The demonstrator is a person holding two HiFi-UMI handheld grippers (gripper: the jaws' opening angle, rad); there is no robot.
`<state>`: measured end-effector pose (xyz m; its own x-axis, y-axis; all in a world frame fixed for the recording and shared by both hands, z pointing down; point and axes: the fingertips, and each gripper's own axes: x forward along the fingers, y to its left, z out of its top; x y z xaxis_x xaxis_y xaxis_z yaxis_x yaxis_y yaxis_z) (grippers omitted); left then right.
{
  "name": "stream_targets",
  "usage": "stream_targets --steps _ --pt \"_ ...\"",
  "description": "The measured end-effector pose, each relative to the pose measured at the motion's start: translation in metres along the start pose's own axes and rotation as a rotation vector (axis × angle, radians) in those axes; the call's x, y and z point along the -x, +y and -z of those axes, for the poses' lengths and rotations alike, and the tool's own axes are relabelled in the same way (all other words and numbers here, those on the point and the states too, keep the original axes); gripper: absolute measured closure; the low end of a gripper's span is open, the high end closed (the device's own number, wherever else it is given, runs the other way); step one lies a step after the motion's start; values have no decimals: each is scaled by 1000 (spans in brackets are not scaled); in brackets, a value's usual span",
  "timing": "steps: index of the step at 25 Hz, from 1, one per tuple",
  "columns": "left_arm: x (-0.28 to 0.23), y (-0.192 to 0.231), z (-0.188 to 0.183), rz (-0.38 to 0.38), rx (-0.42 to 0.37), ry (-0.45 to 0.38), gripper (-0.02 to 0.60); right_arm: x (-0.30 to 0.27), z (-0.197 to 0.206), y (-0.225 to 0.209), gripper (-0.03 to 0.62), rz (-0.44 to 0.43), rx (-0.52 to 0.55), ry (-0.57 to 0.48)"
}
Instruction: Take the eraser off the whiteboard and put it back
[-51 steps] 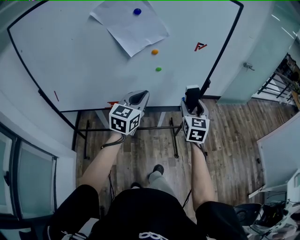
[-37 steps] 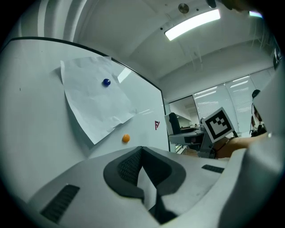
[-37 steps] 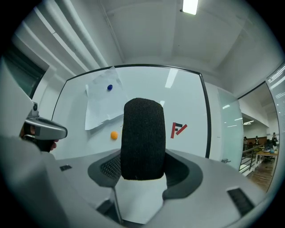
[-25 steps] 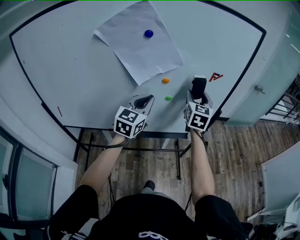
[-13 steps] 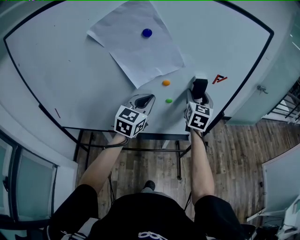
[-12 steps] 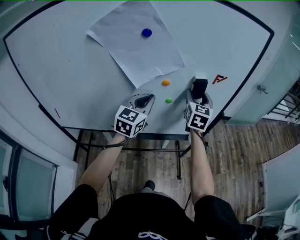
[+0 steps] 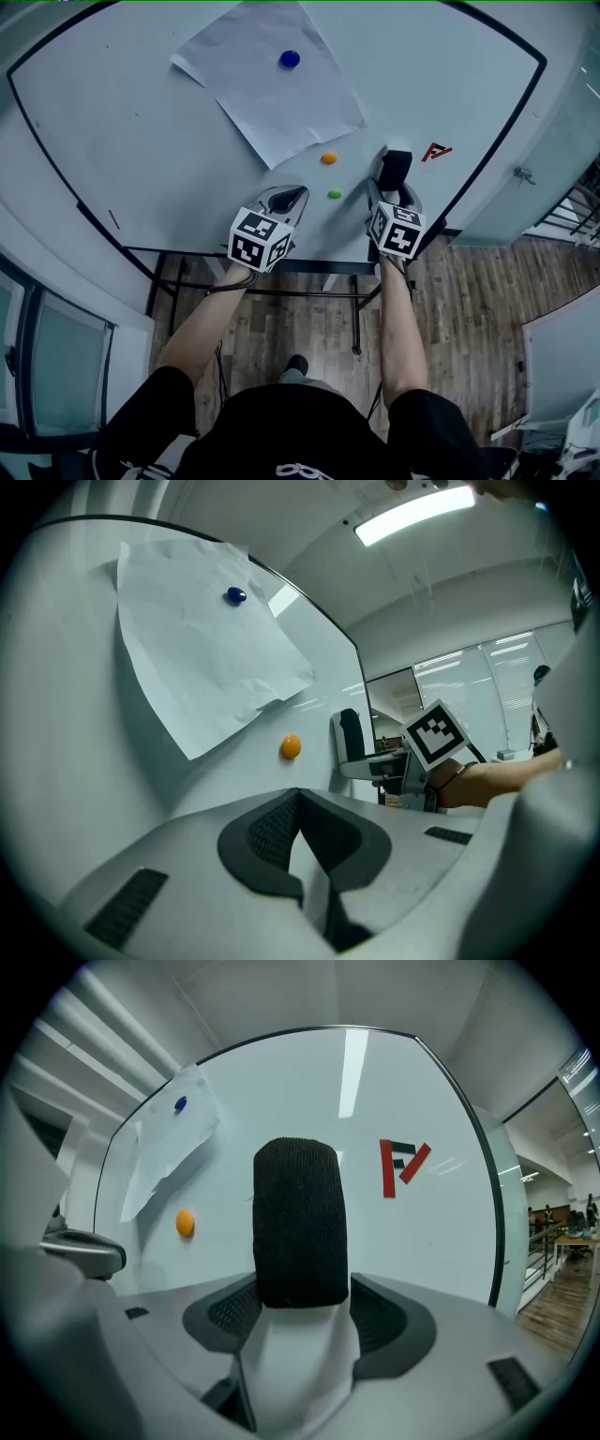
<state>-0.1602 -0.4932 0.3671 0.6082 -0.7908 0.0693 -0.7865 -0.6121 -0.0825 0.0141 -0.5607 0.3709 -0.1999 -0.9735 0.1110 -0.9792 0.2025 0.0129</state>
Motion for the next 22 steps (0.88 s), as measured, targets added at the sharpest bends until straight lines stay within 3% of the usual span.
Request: stream_targets --steps 10,22 --pt "33 -20 10 -23 23 27 569 44 38 6 307 -24 5 68" --pt "107 -78 17 -21 46 39 569 160 65 14 309 -22 19 84"
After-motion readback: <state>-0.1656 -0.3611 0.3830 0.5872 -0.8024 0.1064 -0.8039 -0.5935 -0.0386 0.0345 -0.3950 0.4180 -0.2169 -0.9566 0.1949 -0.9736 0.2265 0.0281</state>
